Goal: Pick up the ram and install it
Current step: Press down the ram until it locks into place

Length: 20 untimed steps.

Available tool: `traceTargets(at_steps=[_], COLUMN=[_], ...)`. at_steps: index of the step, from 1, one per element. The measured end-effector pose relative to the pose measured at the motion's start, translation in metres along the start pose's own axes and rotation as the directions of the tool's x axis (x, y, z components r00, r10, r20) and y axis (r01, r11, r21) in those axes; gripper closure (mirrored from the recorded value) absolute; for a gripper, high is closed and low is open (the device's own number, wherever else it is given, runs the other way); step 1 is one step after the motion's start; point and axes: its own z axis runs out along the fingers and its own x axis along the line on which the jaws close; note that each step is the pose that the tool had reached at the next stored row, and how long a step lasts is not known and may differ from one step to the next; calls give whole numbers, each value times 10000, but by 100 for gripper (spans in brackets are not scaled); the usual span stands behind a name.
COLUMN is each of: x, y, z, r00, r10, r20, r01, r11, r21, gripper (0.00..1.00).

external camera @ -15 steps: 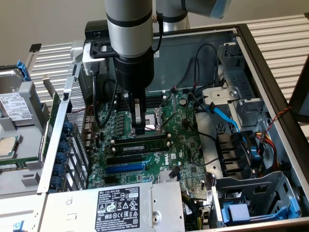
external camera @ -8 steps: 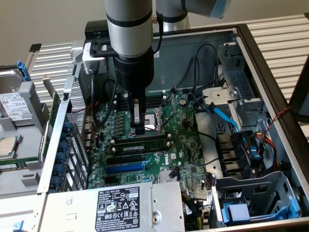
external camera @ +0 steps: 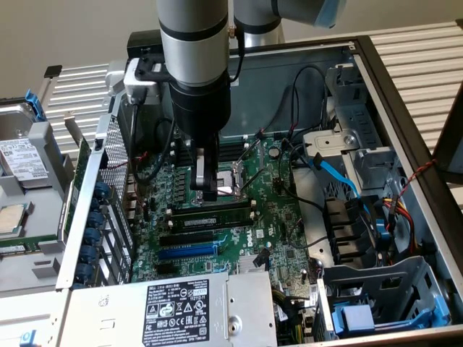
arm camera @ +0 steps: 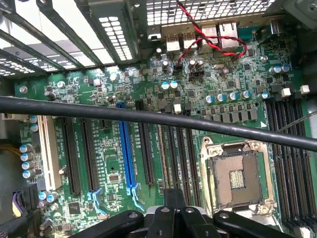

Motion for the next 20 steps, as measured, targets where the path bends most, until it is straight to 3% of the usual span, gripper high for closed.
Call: traceTargets(at_steps=[5,10,15,20], x=[0,0,0,0], y=[0,0,0,0], z=[2,5,10,13], r00=[9968,9872,9711,9484], r10=[795,1595,2387,3170], r20=[17,35,56,76], r01=[-795,-1595,-2387,-3170], r11=[9968,9872,9711,9484], r21=[14,27,38,48], gripper=[89,89,89,89])
